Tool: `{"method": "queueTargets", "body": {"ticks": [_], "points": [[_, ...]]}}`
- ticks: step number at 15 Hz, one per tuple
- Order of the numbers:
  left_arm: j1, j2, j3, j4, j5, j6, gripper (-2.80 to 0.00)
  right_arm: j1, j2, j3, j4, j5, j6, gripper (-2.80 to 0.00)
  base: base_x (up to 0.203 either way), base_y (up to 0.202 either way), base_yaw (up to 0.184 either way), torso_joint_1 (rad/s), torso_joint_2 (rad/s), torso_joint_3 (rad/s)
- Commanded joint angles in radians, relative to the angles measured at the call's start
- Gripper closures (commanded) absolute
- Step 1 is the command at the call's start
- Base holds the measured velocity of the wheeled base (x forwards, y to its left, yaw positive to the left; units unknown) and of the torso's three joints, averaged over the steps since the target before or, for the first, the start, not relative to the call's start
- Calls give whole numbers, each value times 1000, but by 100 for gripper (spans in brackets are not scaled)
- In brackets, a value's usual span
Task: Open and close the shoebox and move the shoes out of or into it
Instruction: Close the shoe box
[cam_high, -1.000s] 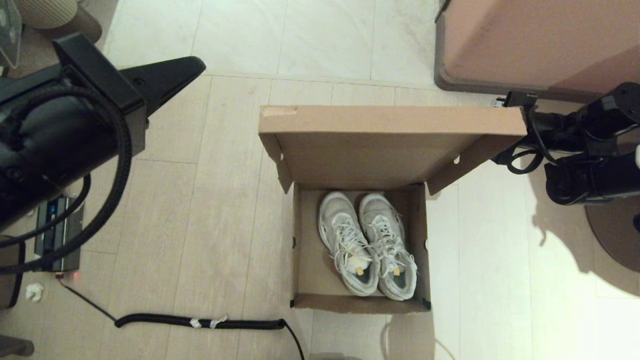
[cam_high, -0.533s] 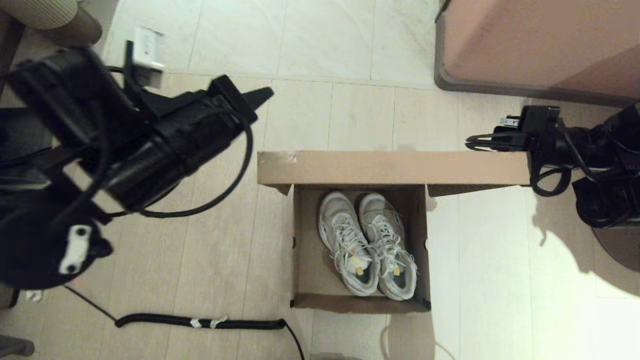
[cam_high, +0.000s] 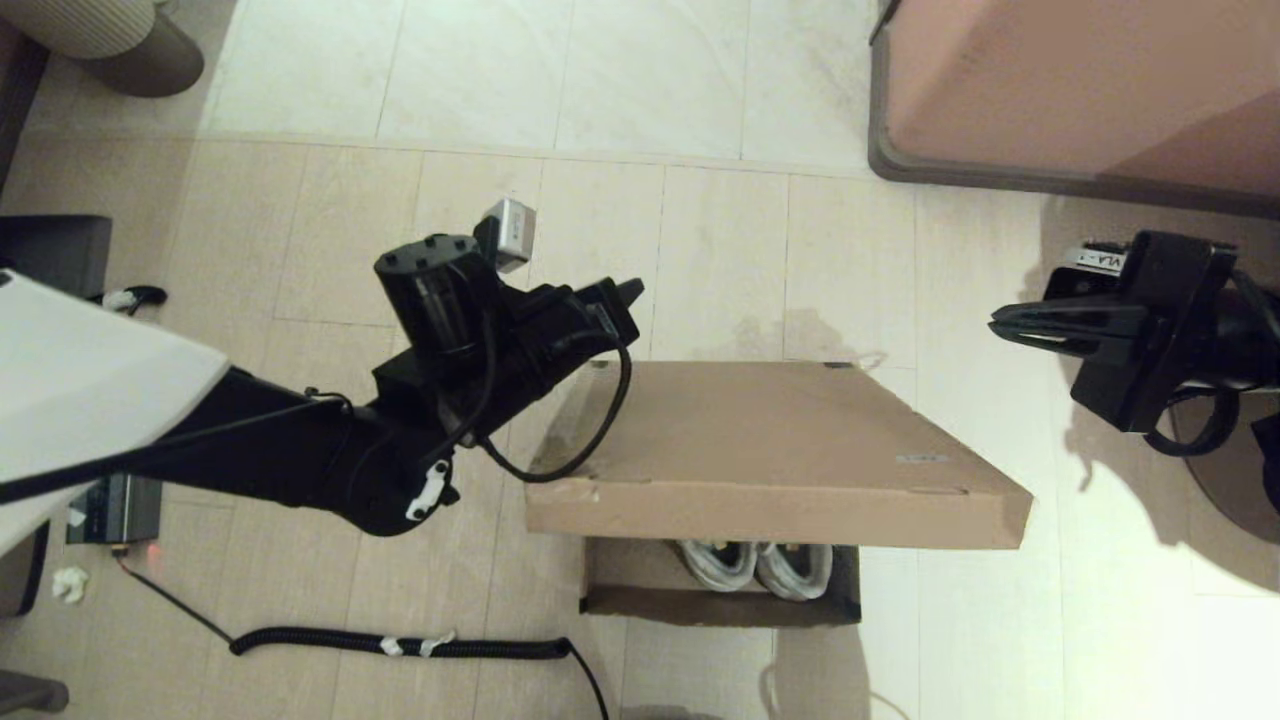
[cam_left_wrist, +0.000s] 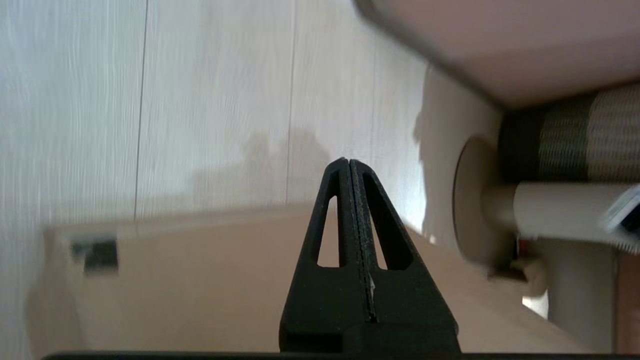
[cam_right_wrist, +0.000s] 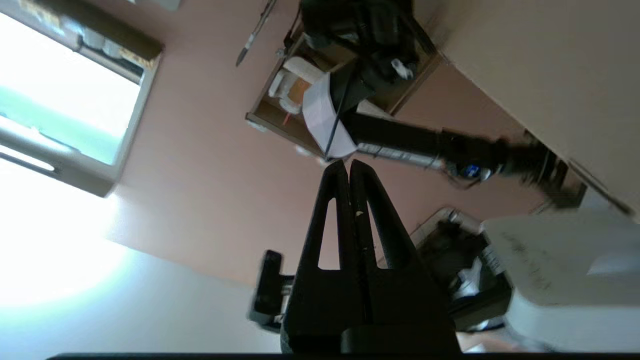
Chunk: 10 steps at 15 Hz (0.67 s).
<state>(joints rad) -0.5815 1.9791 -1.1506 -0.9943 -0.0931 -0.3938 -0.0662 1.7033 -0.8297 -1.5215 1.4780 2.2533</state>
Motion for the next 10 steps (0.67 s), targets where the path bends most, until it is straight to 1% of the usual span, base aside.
{"method": "queueTargets", "body": {"ticks": [1,2,3,4,5,6,7,8,10], "points": [[-11,-37,77,-7,1,3,0,0,-38,26,-9,-59,-60,0,0,0,0,0,0,0],[-13,-83,147,-8,4,16,0,-1,-39,26,-9,-110,-89,0,0,0,0,0,0,0],[-14,-135,211,-9,11,33,0,-7,-37,31,-9,-153,-141,0,0,0,0,0,0,0],[-14,-187,254,-10,21,45,0,-14,-31,41,-9,-212,-199,0,0,0,0,0,0,0],[-14,-239,291,-9,35,54,0,-15,-19,51,-9,-297,-255,0,0,0,0,0,0,0],[-14,-282,321,-7,52,59,0,-16,-2,58,-9,-404,-324,0,0,0,0,0,0,0],[-15,-314,341,-4,71,62,0,-16,11,65,-4,-498,-439,0,0,0,0,0,0,0],[-15,-336,357,1,97,65,0,-16,18,69,50,-608,-596,0,0,0,0,0,0,0],[-15,-341,362,2,118,71,0,-8,25,60,292,-801,-927,0,0,0,0,0,0,0]]}}
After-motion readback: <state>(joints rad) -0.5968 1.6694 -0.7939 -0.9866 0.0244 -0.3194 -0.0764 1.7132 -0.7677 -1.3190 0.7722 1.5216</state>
